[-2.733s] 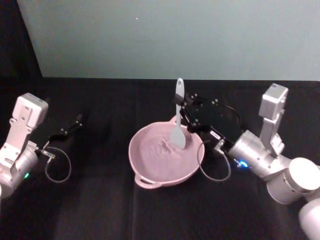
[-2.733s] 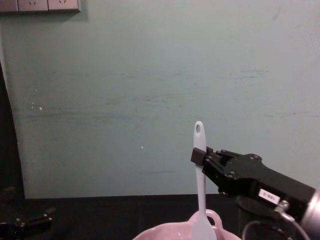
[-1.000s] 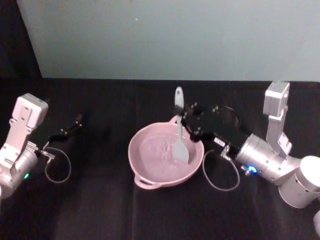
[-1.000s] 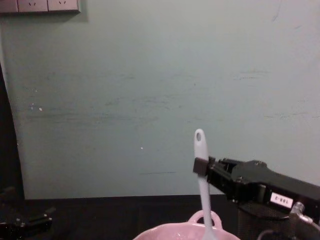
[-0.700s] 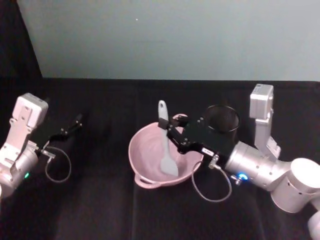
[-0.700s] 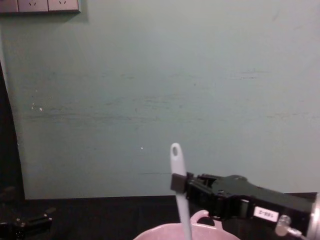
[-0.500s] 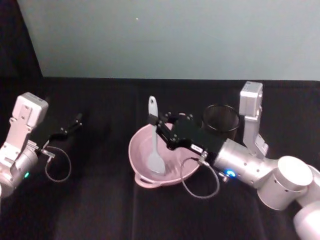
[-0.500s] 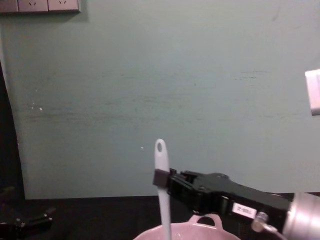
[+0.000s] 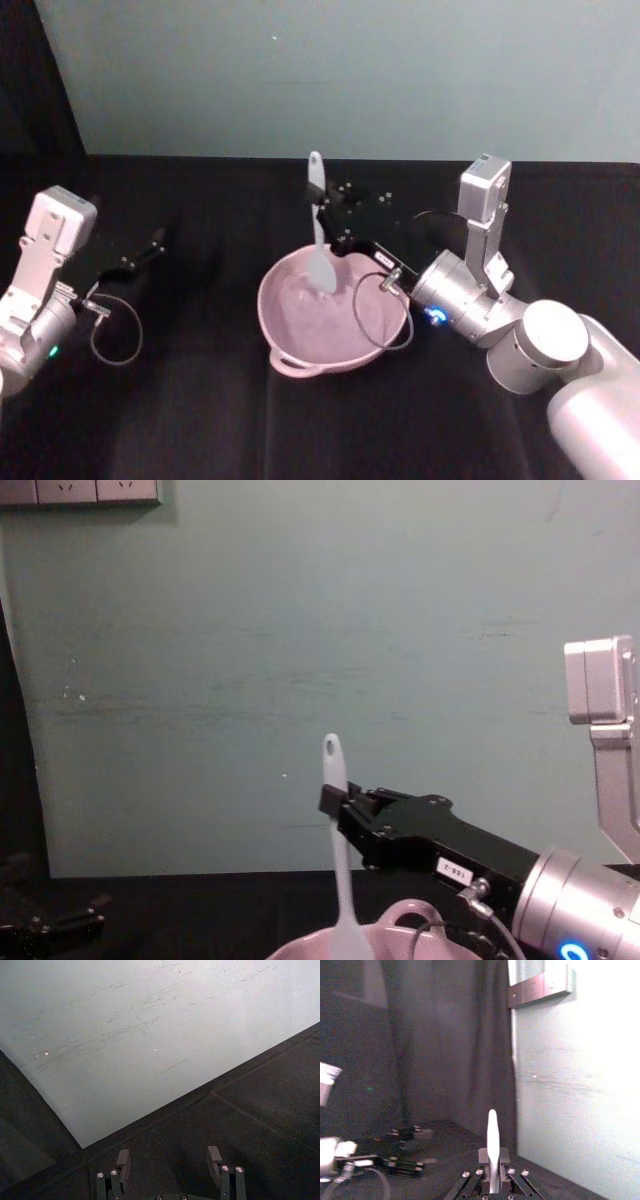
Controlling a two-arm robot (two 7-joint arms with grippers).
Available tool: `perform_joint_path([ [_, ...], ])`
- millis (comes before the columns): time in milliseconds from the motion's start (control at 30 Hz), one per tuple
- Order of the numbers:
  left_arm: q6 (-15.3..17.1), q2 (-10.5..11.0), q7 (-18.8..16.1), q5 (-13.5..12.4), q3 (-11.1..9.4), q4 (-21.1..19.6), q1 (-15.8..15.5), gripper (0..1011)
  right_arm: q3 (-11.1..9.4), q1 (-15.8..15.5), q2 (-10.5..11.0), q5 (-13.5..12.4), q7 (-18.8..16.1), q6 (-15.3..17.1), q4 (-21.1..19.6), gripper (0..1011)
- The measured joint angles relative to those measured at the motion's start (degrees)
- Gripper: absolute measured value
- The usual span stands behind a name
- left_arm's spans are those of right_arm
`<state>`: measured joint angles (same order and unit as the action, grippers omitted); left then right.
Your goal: Use the one hand to pick up the spoon and stir the clear water in the bowl.
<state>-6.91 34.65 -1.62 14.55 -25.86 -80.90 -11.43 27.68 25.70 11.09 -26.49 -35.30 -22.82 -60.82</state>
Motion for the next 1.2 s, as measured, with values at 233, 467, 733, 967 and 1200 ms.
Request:
perform_joint_path([
  [233, 0.0, 0.0, 0.0, 0.0, 0.0, 0.0, 0.0, 1011, -1.41, -0.45, 1.38, 3.28, 2.45, -1.36, -0.81, 112],
  [467, 0.0, 0.0, 0.0, 0.0, 0.0, 0.0, 0.0, 1011, -3.16, -4.19, 4.91, 1.47, 0.89, 4.49, -7.78, 112],
  [733, 0.0, 0.0, 0.0, 0.0, 0.0, 0.0, 0.0, 1011, -3.39, -7.83, 7.41, -4.33, -3.03, 11.2, -14.34, 112],
  [967, 0.0, 0.0, 0.0, 0.0, 0.0, 0.0, 0.0, 1011, -2.62, -7.7, 6.85, -9.65, -5.7, 14.96, -14.74, 112],
  [1200, 0.0, 0.0, 0.0, 0.0, 0.0, 0.0, 0.0, 1011, -2.32, -5.95, 5.35, -10.88, -5.44, 12.7, -12.39, 112],
])
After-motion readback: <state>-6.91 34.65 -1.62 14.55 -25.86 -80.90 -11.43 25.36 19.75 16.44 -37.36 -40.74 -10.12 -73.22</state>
